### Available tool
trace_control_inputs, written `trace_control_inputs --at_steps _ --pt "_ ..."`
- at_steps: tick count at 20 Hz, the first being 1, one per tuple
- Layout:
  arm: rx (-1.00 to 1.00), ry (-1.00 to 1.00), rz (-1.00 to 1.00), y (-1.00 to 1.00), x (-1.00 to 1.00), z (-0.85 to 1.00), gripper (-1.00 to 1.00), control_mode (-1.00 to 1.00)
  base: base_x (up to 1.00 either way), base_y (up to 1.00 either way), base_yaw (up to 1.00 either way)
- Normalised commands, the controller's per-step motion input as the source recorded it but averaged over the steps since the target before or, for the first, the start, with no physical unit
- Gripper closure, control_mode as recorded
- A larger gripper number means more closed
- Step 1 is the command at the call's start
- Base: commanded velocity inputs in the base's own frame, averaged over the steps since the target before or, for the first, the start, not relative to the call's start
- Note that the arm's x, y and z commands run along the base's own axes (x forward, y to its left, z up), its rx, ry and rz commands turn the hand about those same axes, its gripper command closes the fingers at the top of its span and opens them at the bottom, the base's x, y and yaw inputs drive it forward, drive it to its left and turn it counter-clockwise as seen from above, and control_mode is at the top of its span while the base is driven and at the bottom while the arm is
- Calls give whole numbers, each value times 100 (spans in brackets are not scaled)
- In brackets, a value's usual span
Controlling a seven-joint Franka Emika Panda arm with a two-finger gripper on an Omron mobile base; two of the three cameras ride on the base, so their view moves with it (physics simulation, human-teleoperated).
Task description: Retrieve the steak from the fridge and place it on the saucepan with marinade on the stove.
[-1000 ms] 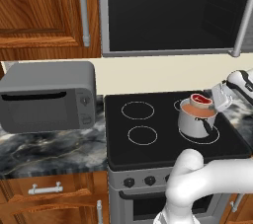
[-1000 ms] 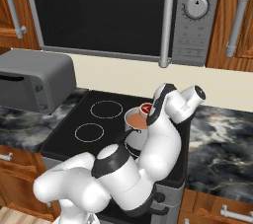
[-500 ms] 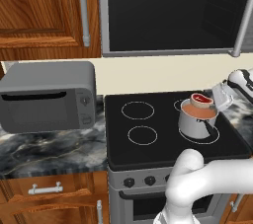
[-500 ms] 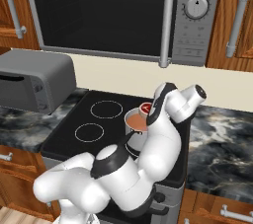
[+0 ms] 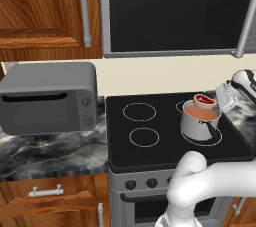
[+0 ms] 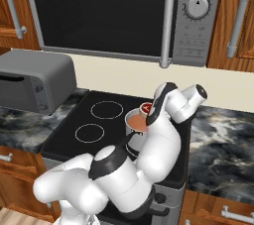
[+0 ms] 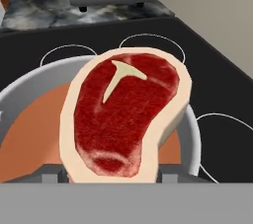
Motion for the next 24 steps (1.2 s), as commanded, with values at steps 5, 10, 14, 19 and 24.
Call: trace_control_inputs --at_steps 5,10,14,19,24 --pt "-3 0 2 10 -8 7 100 -100 0 0 0" --pt "-5 0 1 24 -8 8 100 -100 0 0 0" --pt "-6 0 1 27 -7 0 100 -100 0 0 0" --pt "-7 0 1 14 0 0 -100 -100 0 0 0" --pt "0 0 0 -6 0 0 -100 -100 0 0 0"
